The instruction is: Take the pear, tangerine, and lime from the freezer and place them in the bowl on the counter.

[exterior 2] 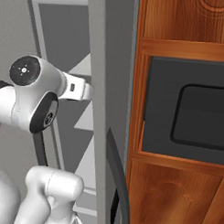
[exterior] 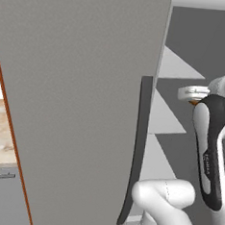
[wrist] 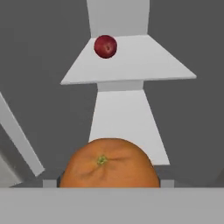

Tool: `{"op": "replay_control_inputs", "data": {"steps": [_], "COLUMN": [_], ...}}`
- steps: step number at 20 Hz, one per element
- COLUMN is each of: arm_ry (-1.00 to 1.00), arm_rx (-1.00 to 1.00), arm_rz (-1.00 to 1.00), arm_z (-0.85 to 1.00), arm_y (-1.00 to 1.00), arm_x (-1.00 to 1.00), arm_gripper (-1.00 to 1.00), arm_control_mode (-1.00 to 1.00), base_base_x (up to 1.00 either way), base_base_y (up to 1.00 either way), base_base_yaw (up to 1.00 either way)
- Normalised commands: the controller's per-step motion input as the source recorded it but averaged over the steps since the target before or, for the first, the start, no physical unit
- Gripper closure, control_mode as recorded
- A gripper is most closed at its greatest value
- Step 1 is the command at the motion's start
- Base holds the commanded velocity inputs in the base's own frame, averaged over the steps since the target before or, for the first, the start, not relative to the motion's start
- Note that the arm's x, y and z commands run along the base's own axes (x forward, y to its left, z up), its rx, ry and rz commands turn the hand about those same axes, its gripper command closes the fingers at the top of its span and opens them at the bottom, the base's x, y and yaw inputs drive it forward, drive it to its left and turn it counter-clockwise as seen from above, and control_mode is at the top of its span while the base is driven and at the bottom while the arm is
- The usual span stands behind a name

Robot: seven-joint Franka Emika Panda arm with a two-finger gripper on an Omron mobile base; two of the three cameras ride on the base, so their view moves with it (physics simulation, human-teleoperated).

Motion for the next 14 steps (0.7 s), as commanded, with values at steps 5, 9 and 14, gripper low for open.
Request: {"op": "replay_control_inputs", "data": {"steps": [5, 9, 14], "arm_ry": [0.12, 0.01, 0.00], "arm_rx": [-0.12, -0.03, 0.00], "arm_rz": [0.02, 0.00, 0.00], "arm_z": [0.00, -0.11, 0.00], "arm_y": [0.36, 0.07, 0.00], "arm_x": [-0.85, -0.55, -0.08], "arm_gripper": [1.00, 1.00, 1.00], "arm_control_mode": [-1.00, -1.00, -1.00], "base_base_x": [0.00, 0.00, 0.00], "base_base_y": [0.00, 0.00, 0.00], "base_base_yaw": [0.00, 0.00, 0.00]}}
